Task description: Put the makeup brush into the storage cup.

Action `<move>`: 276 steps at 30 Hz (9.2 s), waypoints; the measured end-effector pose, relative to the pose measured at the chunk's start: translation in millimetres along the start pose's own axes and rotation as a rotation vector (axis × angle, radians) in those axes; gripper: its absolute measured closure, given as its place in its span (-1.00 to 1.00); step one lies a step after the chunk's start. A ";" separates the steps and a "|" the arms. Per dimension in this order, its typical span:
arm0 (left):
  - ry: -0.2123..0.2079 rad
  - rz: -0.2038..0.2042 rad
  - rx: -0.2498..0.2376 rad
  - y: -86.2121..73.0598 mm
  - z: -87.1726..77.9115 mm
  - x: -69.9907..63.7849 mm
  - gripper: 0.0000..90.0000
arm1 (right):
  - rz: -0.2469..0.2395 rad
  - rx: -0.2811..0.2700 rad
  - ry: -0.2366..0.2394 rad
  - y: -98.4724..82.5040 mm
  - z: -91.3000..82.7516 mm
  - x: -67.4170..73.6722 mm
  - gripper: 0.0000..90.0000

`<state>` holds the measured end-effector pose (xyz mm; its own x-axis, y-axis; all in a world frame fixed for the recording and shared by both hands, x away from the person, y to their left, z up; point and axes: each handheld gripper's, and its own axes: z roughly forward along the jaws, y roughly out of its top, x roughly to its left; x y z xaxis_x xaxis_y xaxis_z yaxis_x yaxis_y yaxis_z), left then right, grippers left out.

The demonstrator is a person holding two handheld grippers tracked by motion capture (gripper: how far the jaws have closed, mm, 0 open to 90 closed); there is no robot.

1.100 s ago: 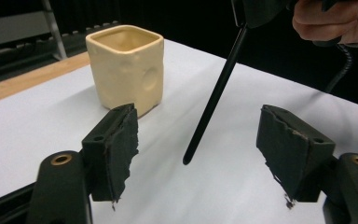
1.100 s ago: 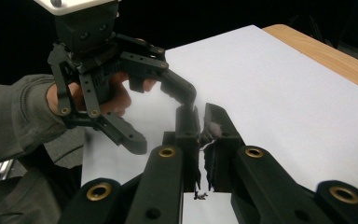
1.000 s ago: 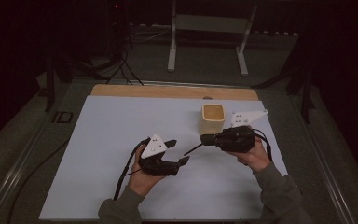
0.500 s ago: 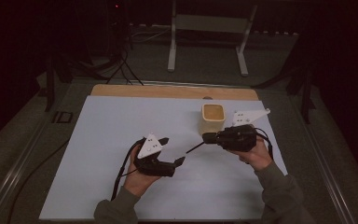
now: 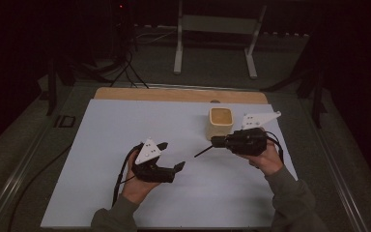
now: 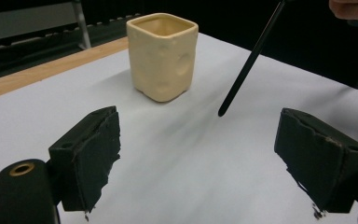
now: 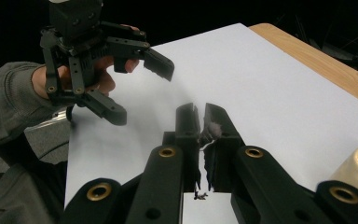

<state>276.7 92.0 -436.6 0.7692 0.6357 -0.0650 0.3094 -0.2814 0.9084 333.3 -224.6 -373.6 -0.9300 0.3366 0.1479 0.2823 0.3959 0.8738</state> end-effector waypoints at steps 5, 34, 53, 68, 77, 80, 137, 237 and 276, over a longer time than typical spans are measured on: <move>0.010 -0.004 -0.003 -1.9 -5.2 2.8 -0.65 | -0.003 -0.002 -0.003 0.5 -1.1 -0.9 0.89; 0.077 -0.030 -0.012 -16.1 -37.7 21.1 -0.65 | 0.001 0.000 -0.039 4.4 -5.2 -6.7 0.89; 0.137 -0.064 -0.015 -35.2 -62.2 36.7 -0.65 | -0.003 -0.010 -0.064 7.7 -7.6 -9.8 0.89; 0.170 -0.073 -0.023 -44.3 -77.6 44.4 -0.65 | -0.005 -0.011 -0.088 11.0 -11.7 -14.2 0.89; 0.192 -0.079 -0.026 -49.3 -85.4 47.8 -0.65 | -0.002 -0.012 -0.111 14.2 -17.5 -18.0 0.89; 0.197 -0.084 -0.025 -51.3 -87.2 48.7 -0.65 | -0.001 -0.014 -0.117 15.4 -19.2 -19.1 0.89; 0.252 -0.110 -0.019 -65.5 -105.4 58.3 -0.65 | 0.054 -0.016 -0.313 19.4 -44.2 -50.4 0.89; 0.262 -0.113 -0.009 -67.9 -105.7 58.6 -0.65 | 0.178 0.048 -0.417 -22.8 -37.6 -80.9 -0.62; 0.276 -0.122 -0.014 -68.9 -110.2 62.7 -0.65 | 0.124 -0.013 -0.449 -51.4 -54.6 -45.3 -0.76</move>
<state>242.0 230.4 -457.8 0.5453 0.8360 -0.0614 0.3809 -0.1819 0.9066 348.1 -306.9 -399.9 -0.6948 0.7181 0.0393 0.3796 0.3198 0.8681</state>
